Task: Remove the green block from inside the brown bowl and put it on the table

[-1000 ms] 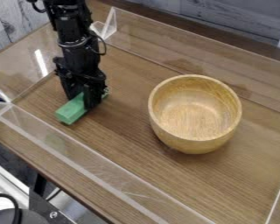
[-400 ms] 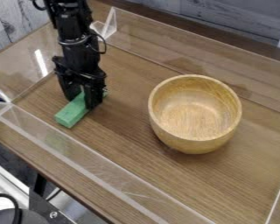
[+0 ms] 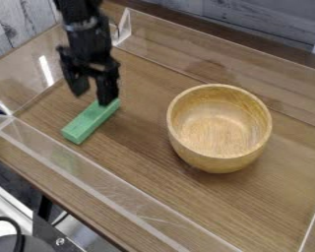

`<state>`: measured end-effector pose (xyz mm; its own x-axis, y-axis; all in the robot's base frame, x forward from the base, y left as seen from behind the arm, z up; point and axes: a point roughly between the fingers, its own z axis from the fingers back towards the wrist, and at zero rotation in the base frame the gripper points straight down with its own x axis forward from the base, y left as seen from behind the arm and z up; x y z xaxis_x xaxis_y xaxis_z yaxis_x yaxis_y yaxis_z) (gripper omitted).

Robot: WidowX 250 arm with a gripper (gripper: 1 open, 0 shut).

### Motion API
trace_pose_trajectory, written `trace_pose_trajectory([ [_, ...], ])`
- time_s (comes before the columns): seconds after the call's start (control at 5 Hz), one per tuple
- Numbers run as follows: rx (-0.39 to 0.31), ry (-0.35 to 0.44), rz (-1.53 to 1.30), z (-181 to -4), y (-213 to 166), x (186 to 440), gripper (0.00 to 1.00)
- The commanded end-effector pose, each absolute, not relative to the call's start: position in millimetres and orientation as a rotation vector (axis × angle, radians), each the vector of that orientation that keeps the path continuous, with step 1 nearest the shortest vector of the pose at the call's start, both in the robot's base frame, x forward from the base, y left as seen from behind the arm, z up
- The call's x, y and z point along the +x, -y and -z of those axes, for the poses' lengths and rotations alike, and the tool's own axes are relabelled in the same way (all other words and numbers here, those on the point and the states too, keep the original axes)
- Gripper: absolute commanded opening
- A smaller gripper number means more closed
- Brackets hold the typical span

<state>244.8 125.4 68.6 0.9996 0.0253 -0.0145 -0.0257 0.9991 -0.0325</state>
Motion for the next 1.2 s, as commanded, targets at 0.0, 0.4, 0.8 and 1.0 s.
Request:
trace_pose_trajectory([
  [0.0,0.008,0.090,-0.021,-117.1,-121,258,1.00],
  [0.4,0.018,0.115,0.010,-153.8,-93,262,1.00],
  [0.8,0.001,0.083,0.071,-144.4,-71,252,1.00],
  [1.0,-0.006,0.074,0.086,-139.2,-61,248,1.00],
])
